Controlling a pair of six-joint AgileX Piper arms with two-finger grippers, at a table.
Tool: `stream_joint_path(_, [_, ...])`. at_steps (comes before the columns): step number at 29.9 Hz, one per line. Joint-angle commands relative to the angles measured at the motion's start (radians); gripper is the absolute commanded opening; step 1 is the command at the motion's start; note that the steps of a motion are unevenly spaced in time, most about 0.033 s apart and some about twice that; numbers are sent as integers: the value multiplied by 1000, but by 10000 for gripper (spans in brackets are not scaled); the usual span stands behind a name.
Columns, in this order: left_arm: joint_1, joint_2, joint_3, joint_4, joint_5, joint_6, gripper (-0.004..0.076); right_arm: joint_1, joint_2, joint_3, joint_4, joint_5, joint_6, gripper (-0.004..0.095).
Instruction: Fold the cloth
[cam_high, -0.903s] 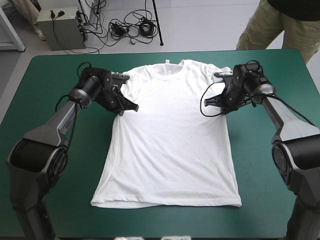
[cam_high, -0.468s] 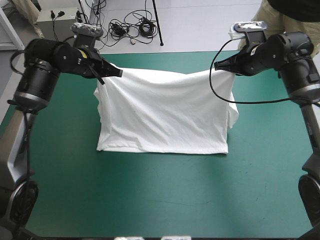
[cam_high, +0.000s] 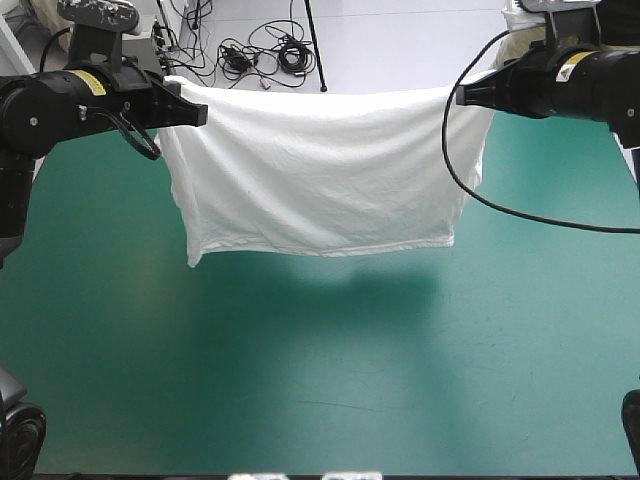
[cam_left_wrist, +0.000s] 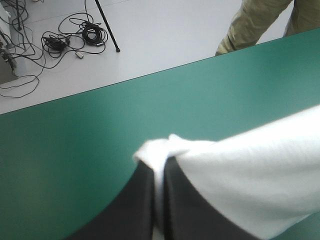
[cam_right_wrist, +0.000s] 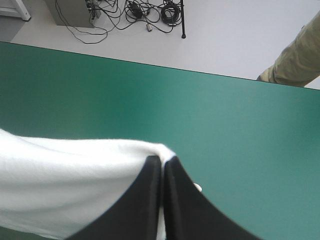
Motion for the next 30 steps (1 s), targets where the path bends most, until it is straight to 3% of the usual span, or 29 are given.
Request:
stream_joint_path(1, [-6,-21,-25,0,-82,-1,-9,-1,-18,-28,-3,-76,-11,-17])
stream_joint_path(5, [-6,18,-25,29,-181,-1,-9,-1,23,-27,-12,-153,-28,-17])
stream_joint_path(12, [-6,139,-25,106,-507,-3,-9,-1,137,-27,-133,-433,-45,-17])
stream_joint_path(17, [-6,210,-25,132,-651,-3,-9,-1,192,-27,-182,-603,-63,-17])
stream_joint_path(20, [-6,240,-25,132,-639,1,-9,-1,215,-27,-162,-593,-63,-17])
stream_joint_path(24, [-6,265,2,127,-518,-4,-9,-6,253,-6,-136,-467,-63,-17])
stream_joint_path(30, [-6,206,258,96,-406,-11,-9,-66,232,237,52,-313,-120,-17])
